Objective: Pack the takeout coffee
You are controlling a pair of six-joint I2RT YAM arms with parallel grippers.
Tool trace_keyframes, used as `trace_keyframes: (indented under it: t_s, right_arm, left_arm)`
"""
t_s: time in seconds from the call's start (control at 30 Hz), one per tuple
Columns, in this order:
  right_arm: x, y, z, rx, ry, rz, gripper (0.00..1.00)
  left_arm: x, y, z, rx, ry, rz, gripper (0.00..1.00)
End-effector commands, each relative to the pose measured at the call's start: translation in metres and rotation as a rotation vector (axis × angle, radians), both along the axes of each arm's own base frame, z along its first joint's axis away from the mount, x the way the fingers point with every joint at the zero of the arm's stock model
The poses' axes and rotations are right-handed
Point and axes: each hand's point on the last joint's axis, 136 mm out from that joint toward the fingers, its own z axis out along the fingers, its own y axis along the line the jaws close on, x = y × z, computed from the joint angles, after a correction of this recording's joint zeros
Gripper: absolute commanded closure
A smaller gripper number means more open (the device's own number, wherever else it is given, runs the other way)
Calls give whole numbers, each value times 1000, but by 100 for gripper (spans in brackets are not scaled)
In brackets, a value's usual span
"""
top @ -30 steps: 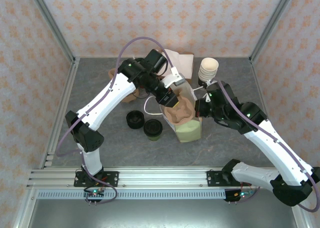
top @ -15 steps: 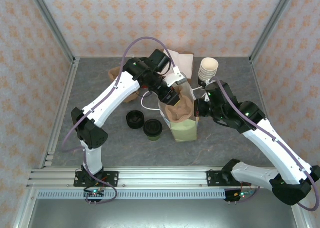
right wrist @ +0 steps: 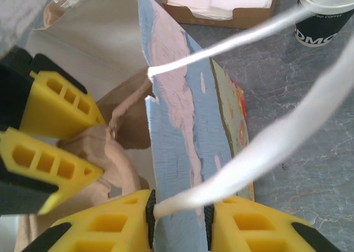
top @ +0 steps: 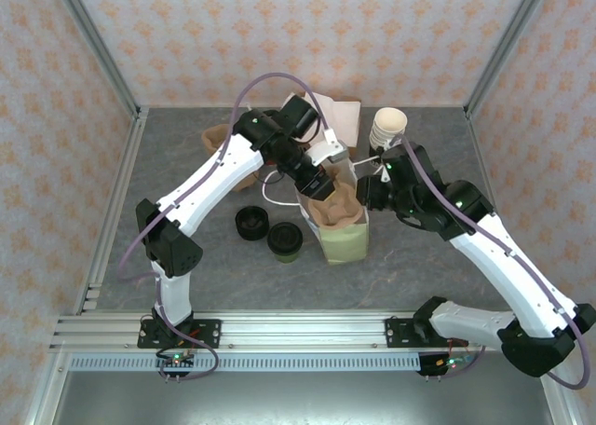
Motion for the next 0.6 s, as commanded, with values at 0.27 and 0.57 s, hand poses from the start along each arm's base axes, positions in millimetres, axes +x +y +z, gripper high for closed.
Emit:
trace_keyframes:
  t_s: [0.27,0.57]
  right_arm:
    - [10,-3,-11,-31,22,-9,71]
    - [10,6,-17,-49,31,62,76]
  left_arm:
    - [-7,2,27,-8,-102,-25,65]
    - [0,2,46,-31,-167,-18,65]
